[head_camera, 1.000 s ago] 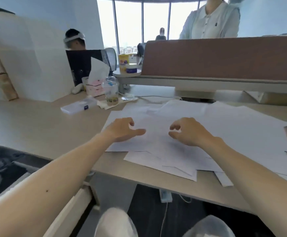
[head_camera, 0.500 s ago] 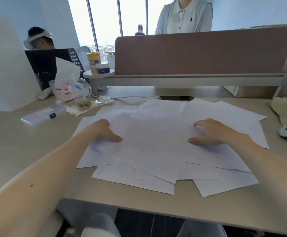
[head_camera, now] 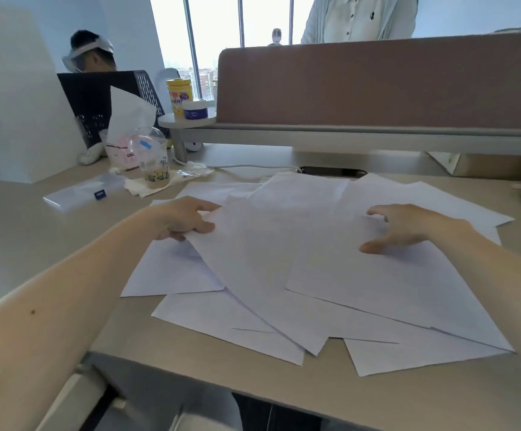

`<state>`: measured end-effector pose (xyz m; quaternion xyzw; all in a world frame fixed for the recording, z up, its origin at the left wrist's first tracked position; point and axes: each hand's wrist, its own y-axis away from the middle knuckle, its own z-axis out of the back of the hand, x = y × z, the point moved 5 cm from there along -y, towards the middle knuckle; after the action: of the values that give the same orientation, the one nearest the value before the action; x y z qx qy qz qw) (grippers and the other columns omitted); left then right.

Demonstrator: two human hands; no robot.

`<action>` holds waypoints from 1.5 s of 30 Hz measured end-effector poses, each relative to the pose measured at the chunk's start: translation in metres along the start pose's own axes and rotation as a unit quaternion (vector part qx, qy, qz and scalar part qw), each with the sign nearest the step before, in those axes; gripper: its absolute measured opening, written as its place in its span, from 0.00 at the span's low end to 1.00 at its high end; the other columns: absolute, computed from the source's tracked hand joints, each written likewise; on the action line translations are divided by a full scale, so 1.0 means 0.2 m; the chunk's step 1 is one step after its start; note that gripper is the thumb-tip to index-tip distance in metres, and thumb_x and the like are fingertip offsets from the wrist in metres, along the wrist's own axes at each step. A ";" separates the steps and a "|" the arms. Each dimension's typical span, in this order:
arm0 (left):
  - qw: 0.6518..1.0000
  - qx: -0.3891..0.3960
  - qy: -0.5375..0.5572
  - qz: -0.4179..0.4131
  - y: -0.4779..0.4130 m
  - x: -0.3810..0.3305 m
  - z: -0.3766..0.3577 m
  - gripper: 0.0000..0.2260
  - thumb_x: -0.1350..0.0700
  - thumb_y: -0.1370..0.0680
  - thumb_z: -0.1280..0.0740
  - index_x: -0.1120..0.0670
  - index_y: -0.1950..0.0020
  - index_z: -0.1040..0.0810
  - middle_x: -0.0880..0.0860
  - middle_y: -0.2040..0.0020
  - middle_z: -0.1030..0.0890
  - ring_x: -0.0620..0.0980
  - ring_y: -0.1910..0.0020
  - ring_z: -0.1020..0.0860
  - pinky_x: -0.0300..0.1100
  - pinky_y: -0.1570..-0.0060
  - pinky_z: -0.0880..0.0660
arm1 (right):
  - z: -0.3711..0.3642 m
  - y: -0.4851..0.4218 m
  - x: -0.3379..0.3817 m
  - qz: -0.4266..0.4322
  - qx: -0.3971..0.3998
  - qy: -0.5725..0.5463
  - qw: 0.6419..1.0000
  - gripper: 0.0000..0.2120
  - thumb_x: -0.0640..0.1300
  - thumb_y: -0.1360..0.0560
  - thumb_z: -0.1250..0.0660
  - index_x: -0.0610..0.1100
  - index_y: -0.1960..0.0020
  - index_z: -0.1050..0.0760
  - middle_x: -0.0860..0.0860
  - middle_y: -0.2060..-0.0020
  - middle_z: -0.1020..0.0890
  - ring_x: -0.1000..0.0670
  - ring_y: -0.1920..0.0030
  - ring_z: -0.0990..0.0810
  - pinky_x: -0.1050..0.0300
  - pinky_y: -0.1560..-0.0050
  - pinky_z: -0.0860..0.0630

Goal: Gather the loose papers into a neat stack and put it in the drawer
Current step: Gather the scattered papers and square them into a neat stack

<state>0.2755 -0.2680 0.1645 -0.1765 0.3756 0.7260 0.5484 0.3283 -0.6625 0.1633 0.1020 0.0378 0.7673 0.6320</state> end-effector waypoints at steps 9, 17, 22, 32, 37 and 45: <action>0.950 -0.116 0.289 -0.013 -0.06 -0.10 0.01 0.15 0.49 0.26 0.27 0.51 0.43 0.25 0.55 0.55 0.18 0.52 0.60 0.20 0.45 0.63 0.20 | -0.01 0.01 -0.06 -0.053 -0.011 -0.083 0.995 0.22 0.59 0.31 0.26 0.42 0.64 0.31 0.49 0.65 0.25 0.50 0.66 0.27 0.57 0.67 0.36; 0.937 -0.031 0.349 0.018 0.05 -0.01 -0.12 0.31 0.73 0.24 0.36 0.57 0.24 0.41 0.63 0.46 0.21 0.59 0.56 0.19 0.51 0.63 0.17 | -0.05 0.06 0.07 -0.049 -0.041 -0.331 0.941 0.13 0.49 0.26 0.29 0.38 0.52 0.21 0.41 0.55 0.17 0.42 0.57 0.19 0.55 0.58 0.27; 0.937 -0.117 0.324 -0.050 -0.02 -0.17 -0.18 0.21 0.70 0.22 0.36 0.52 0.33 0.33 0.62 0.44 0.24 0.56 0.56 0.22 0.53 0.53 0.21 | -0.07 0.02 0.18 -0.046 -0.045 -0.417 0.907 0.12 0.46 0.29 0.27 0.39 0.51 0.19 0.41 0.55 0.14 0.42 0.57 0.15 0.49 0.50 0.19; 0.936 -0.118 0.308 -0.120 -0.23 -0.37 -0.27 0.14 0.59 0.21 0.33 0.49 0.36 0.28 0.57 0.47 0.20 0.56 0.56 0.19 0.46 0.62 0.19 | -0.12 -0.04 0.17 -0.061 0.016 -0.495 0.866 0.17 0.32 0.35 0.22 0.33 0.47 0.21 0.38 0.57 0.14 0.40 0.59 0.14 0.44 0.55 0.17; 0.945 -0.144 0.275 -0.102 -0.31 -0.29 -0.26 0.11 0.51 0.20 0.36 0.50 0.39 0.26 0.54 0.49 0.19 0.52 0.58 0.20 0.41 0.64 0.24 | -0.14 -0.06 0.20 -0.069 0.044 -0.476 0.876 0.16 0.36 0.35 0.22 0.37 0.48 0.20 0.42 0.58 0.13 0.41 0.57 0.14 0.43 0.51 0.17; 0.968 -0.202 -0.150 -0.003 -0.37 -0.12 -0.17 0.40 0.33 0.37 0.26 0.51 0.32 0.31 0.53 0.34 0.27 0.57 0.32 0.31 0.55 0.33 0.35 | -0.09 -0.11 0.05 -0.136 -0.075 -0.465 0.872 0.10 0.40 0.29 0.29 0.37 0.50 0.23 0.41 0.54 0.16 0.40 0.55 0.17 0.47 0.49 0.20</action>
<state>0.3464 -0.3011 0.1320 -0.1736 0.1343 0.8031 0.5539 0.3431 -0.6478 0.1424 0.3931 -0.3050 0.5385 0.6801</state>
